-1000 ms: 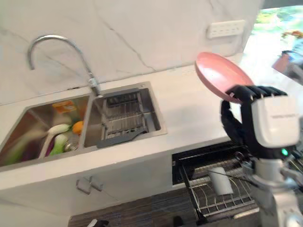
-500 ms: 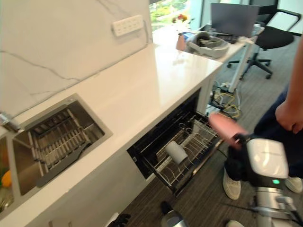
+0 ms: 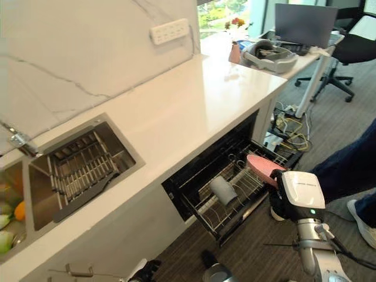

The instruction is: Place the dishes in the dishwasher.

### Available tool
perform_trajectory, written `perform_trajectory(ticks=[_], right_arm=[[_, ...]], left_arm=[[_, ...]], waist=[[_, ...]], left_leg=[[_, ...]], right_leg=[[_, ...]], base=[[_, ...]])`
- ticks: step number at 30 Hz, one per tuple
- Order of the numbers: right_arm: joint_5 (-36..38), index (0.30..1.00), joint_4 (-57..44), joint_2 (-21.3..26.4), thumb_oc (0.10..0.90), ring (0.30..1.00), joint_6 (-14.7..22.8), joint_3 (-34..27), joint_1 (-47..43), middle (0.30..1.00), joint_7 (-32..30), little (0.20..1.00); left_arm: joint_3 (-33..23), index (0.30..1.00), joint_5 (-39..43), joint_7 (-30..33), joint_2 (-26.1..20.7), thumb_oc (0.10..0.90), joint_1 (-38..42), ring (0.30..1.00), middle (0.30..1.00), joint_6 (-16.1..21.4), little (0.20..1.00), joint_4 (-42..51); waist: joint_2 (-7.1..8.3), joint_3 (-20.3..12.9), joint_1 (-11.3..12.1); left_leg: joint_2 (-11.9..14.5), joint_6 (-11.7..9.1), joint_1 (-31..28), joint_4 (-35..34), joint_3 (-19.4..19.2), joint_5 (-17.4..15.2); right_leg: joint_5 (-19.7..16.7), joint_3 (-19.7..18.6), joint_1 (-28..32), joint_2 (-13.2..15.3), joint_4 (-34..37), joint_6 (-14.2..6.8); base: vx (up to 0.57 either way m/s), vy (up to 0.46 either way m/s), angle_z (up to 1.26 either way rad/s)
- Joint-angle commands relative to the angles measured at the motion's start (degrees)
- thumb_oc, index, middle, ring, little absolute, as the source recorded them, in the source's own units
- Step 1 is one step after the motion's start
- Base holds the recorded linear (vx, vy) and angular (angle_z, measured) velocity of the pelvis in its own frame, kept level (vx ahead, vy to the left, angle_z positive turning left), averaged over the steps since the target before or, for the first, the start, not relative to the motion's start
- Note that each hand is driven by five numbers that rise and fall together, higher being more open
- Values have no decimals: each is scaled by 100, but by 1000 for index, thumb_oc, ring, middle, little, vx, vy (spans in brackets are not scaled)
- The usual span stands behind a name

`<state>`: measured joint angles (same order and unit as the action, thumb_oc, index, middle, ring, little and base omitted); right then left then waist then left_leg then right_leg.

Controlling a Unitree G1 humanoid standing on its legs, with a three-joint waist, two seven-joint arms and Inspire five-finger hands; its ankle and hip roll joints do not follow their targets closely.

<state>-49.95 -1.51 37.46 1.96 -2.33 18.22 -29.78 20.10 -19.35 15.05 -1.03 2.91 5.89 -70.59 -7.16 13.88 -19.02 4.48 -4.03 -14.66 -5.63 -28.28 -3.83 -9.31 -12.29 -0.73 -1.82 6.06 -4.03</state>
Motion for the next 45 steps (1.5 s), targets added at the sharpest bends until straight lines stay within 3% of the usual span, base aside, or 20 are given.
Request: perform_trajectory(ticks=[1,8,19,20,21,22,23,35,39,41,44,45], right_arm=[[-140,300,-490,239,400,300,241,93,-569,300,-459,300],[-53,300,24,347,400,300,333,574,-887,300,-171,300],[564,300,806,85,400,300,411,1044,-1320,300,-161,300],[423,373,781,168,449,373,363,1074,-1366,373,-124,373],[423,373,781,168,449,373,363,1074,-1366,373,-124,373],[382,714,781,181,676,714,342,1059,-1365,714,-124,714],[431,900,840,139,800,900,310,1001,-1353,900,-173,900],[788,900,815,-48,800,900,183,249,-916,900,-609,900],[1024,900,1016,-145,800,900,12,-320,-756,900,-1027,900],[1543,900,1297,-411,800,900,-47,-613,-759,900,-1338,900],[2884,900,1542,-930,800,900,212,-1098,-740,900,-1752,900],[2914,900,1539,-928,800,900,219,-1109,-732,900,-1751,900]], left_arm=[[164,900,-209,92,-492,800,42,900,900,107,900,-242],[181,900,-221,82,-495,800,7,900,900,95,900,-308],[206,900,-155,144,-503,800,37,900,900,49,900,-311],[206,900,-150,140,-508,800,44,900,900,51,900,-295],[206,900,-150,140,-508,800,44,900,900,51,900,-295],[200,900,-142,147,-511,800,52,900,900,46,900,-295],[202,900,-123,158,-504,800,57,900,900,40,900,-301],[109,900,-32,192,-460,800,65,900,900,35,900,-304],[78,900,-44,205,-425,800,52,900,900,39,900,-349],[60,900,17,243,-387,800,66,900,900,10,900,-371],[81,900,117,262,-338,800,147,900,900,-68,900,-382],[89,900,119,259,-343,800,155,900,900,-73,900,-382]], waist=[[473,-271,180],[488,-288,505],[483,-227,738],[479,-223,778],[479,-223,778],[478,-220,790],[478,-219,813],[514,-201,768],[532,-210,668],[524,-218,600],[514,-243,491],[516,-240,504]], left_leg=[[150,-121,-205,63,497,-87],[201,-184,-113,63,744,-18],[229,-240,-9,63,1008,81],[229,-252,3,63,1046,94],[229,-252,3,63,1046,94],[230,-253,13,63,1067,99],[227,-258,32,63,1101,111],[268,-280,68,63,1151,136],[282,-281,39,63,1081,126],[281,-273,23,63,1030,113],[278,-259,3,63,964,91],[277,-259,2,63,960,88]], right_leg=[[761,79,493,811,-180,-584],[836,442,651,879,-160,-542],[918,811,817,953,-147,-490],[929,882,840,967,-140,-482],[929,882,840,967,-140,-482],[930,911,849,974,-140,-481],[937,960,866,981,-141,-479],[960,1046,874,964,-146,-454],[942,987,839,933,-148,-458],[924,938,812,915,-147,-458],[907,864,777,900,-150,-463],[908,861,775,900,-152,-465]], base=[[-24,-36,31],[-15,-45,31],[-17,-29,20],[-13,-26,6],[-7,-23,8],[-1,-15,17],[-5,-16,19],[-4,-8,5],[0,0,0],[12,14,-6],[14,16,-16],[32,23,-15]])
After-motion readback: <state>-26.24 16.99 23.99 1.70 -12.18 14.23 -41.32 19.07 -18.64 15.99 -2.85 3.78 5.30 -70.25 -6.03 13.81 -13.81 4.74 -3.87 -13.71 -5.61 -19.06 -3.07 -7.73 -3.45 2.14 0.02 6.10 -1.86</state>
